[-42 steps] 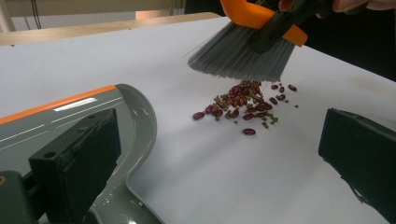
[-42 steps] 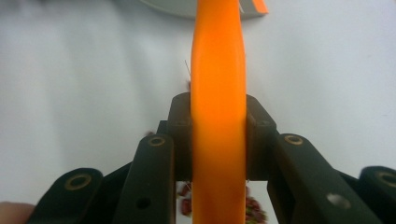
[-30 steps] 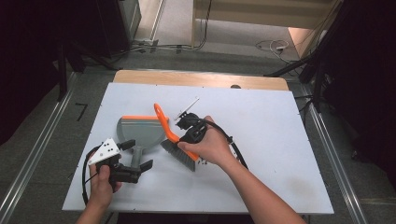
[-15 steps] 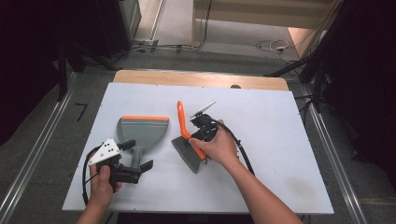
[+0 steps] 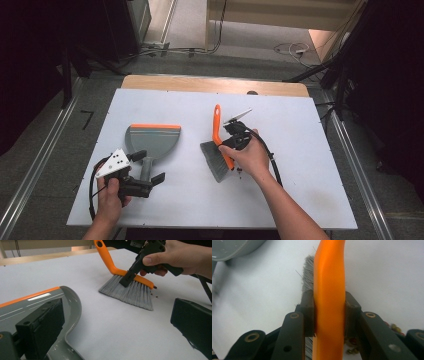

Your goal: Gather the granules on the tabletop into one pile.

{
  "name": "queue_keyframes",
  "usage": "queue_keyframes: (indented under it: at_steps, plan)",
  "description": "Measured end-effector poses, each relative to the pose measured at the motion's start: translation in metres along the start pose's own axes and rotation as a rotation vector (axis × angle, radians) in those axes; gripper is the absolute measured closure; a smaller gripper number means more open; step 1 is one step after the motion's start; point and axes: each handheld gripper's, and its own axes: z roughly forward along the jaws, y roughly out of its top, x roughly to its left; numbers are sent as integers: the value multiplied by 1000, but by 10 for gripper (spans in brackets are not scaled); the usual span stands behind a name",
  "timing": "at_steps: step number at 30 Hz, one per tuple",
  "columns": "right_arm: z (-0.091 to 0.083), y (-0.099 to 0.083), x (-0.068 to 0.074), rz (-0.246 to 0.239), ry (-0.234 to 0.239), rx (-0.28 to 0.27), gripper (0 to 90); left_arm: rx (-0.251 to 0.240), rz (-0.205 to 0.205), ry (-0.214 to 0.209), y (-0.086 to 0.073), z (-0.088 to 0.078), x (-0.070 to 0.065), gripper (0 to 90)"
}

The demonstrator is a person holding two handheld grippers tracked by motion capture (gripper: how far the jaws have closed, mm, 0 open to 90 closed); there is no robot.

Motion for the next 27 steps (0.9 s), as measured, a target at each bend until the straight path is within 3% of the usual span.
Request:
queue_keyframes:
  at_steps: [16,27]
  plan:
    - [-19,-11,-33,58,-48,-33,667,1,-1,-2,0,1,-1,0]
    - [-29,-15,-51,98,-55,-40,666,5,-1,-3,0,2,-2,0]
